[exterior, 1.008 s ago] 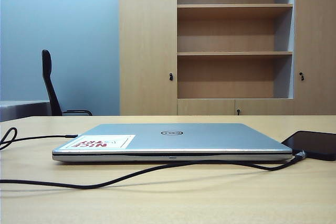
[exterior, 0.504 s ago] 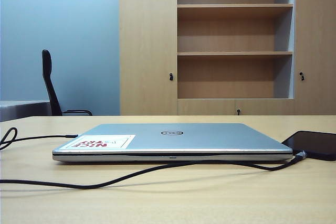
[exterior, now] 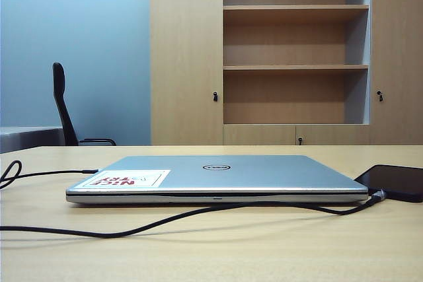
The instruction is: Pick up the charging cable and the phone, plug the charging cable into the charging port on the phone, and finally place them back on the table.
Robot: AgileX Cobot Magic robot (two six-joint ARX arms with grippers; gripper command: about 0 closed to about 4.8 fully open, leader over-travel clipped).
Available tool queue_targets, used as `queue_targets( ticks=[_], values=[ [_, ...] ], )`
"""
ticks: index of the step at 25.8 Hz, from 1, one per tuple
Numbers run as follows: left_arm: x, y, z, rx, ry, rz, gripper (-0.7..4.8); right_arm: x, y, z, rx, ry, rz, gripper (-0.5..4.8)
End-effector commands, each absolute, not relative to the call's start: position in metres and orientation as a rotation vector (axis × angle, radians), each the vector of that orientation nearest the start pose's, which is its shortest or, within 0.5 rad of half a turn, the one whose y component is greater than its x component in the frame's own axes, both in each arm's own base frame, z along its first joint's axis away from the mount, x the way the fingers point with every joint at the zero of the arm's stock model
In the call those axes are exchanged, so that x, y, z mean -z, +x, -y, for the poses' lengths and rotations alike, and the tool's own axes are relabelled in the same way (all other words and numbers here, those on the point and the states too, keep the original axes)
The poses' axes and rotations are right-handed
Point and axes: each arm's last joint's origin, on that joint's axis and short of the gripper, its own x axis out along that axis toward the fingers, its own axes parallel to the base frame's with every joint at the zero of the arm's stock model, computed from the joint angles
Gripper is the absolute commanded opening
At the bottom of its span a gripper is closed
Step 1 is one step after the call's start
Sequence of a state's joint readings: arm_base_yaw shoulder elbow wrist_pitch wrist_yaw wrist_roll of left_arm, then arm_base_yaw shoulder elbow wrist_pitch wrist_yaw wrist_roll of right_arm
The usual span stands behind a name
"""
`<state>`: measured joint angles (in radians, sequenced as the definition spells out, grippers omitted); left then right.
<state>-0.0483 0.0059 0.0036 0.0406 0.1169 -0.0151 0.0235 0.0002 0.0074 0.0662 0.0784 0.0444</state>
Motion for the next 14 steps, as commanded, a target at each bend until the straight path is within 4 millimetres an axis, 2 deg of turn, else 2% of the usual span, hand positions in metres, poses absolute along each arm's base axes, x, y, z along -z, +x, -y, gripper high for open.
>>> queue_targets(
  ticks=[1,14],
  values=[
    [-0.1693,0.0973,0.0080,0.166,-0.006,0.050,-0.06,-0.1724,0.0970,0.0001,0.054,0.049,0.091,-0.05],
    [-0.1693,0.0973,0.0080,0.166,-0.006,0.050,-0.06,-0.1716,0.0971,0.0001,0.054,0.049,0.084,-0.05]
  ],
)
